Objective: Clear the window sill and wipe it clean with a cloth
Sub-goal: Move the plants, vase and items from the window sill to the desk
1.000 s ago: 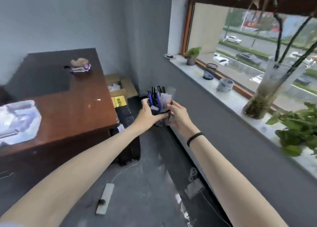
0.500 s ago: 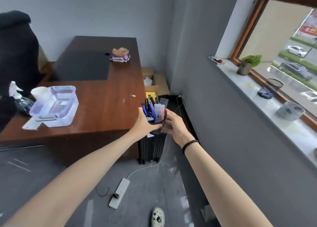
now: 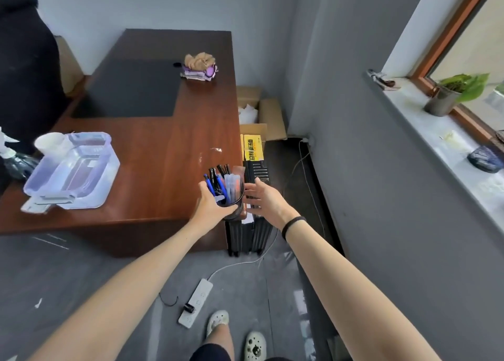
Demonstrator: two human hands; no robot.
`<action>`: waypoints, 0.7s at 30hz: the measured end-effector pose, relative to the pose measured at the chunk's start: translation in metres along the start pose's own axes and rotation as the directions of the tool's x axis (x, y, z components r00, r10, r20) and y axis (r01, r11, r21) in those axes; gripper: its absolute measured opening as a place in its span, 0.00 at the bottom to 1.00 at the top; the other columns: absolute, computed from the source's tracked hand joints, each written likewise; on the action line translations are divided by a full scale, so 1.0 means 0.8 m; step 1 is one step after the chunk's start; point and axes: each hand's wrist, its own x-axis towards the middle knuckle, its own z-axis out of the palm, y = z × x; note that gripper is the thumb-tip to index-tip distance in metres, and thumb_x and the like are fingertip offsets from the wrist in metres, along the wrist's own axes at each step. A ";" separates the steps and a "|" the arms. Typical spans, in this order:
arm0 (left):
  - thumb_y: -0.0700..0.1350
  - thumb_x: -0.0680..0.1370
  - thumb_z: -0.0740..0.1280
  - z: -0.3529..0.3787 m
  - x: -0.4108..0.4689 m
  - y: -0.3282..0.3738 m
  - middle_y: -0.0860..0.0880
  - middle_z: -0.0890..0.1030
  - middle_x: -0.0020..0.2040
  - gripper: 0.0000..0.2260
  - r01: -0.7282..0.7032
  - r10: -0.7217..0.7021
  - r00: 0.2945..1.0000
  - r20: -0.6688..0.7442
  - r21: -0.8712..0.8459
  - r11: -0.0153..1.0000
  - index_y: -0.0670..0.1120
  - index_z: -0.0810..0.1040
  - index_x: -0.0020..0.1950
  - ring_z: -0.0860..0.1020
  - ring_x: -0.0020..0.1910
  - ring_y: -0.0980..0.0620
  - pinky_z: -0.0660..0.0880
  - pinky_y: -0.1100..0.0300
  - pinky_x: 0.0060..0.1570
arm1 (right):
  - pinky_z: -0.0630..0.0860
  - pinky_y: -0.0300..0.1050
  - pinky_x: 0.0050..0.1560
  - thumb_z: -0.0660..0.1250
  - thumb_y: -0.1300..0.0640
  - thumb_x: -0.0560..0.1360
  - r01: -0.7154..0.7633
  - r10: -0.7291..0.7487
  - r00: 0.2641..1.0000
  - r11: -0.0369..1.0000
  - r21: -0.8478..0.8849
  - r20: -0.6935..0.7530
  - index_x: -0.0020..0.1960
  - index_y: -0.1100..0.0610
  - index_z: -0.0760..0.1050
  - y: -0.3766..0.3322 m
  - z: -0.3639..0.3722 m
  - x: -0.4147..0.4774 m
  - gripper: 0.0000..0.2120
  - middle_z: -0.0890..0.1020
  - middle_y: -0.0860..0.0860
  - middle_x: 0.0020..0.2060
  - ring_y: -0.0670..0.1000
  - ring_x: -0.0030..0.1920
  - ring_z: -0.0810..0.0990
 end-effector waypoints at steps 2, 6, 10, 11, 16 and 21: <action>0.41 0.65 0.78 0.006 0.019 -0.008 0.49 0.72 0.53 0.32 0.016 -0.016 1.000 0.010 -0.004 1.000 0.41 0.59 0.57 0.75 0.50 0.53 0.69 0.64 0.43 | 0.72 0.48 0.55 0.49 0.43 0.81 -0.016 0.016 1.000 1.000 -0.020 -0.008 0.58 0.53 0.74 -0.001 -0.003 0.022 0.21 0.76 0.52 0.57 0.55 0.61 0.74; 0.42 0.63 0.80 0.017 0.064 -0.033 0.49 0.73 0.55 0.34 0.049 -0.047 0.997 0.063 -0.026 0.998 0.43 0.59 0.56 0.77 0.52 0.52 0.72 0.65 0.42 | 0.71 0.49 0.58 0.48 0.43 0.82 -0.049 0.049 0.997 0.999 -0.005 -0.051 0.64 0.56 0.72 0.002 -0.003 0.068 0.24 0.75 0.52 0.56 0.54 0.59 0.74; 0.41 0.62 0.80 0.022 0.105 -0.053 0.49 0.74 0.56 0.34 0.093 -0.088 0.993 0.074 -0.059 0.994 0.44 0.59 0.56 0.77 0.52 0.52 0.73 0.65 0.43 | 0.71 0.49 0.58 0.48 0.41 0.81 -0.079 0.084 0.994 0.995 0.062 -0.072 0.65 0.56 0.71 -0.002 0.004 0.111 0.25 0.76 0.51 0.55 0.53 0.58 0.74; 0.41 0.62 0.80 0.021 0.115 -0.056 0.49 0.74 0.56 0.34 0.095 -0.090 0.993 0.072 -0.066 0.993 0.45 0.59 0.56 0.78 0.52 0.52 0.74 0.64 0.43 | 0.71 0.49 0.58 0.48 0.41 0.81 -0.080 0.085 0.994 0.994 0.078 -0.074 0.64 0.56 0.71 -0.005 0.007 0.121 0.24 0.76 0.51 0.54 0.52 0.58 0.74; 0.41 0.64 0.80 0.010 0.183 -0.062 0.49 0.74 0.54 0.33 0.106 -0.102 0.993 0.061 -0.070 0.992 0.45 0.59 0.55 0.76 0.49 0.53 0.72 0.65 0.42 | 0.72 0.46 0.53 0.49 0.46 0.82 -0.106 0.125 0.986 0.980 0.171 -0.110 0.51 0.58 0.76 -0.042 0.020 0.184 0.21 0.78 0.53 0.48 0.52 0.50 0.76; 0.42 0.63 0.80 0.008 0.259 -0.069 0.47 0.75 0.54 0.34 0.080 -0.075 0.992 0.102 -0.046 0.996 0.46 0.59 0.55 0.76 0.51 0.51 0.74 0.60 0.45 | 0.70 0.51 0.61 0.50 0.46 0.82 -0.119 0.157 0.973 0.969 0.219 -0.168 0.55 0.62 0.73 -0.081 0.021 0.244 0.21 0.78 0.55 0.47 0.54 0.53 0.75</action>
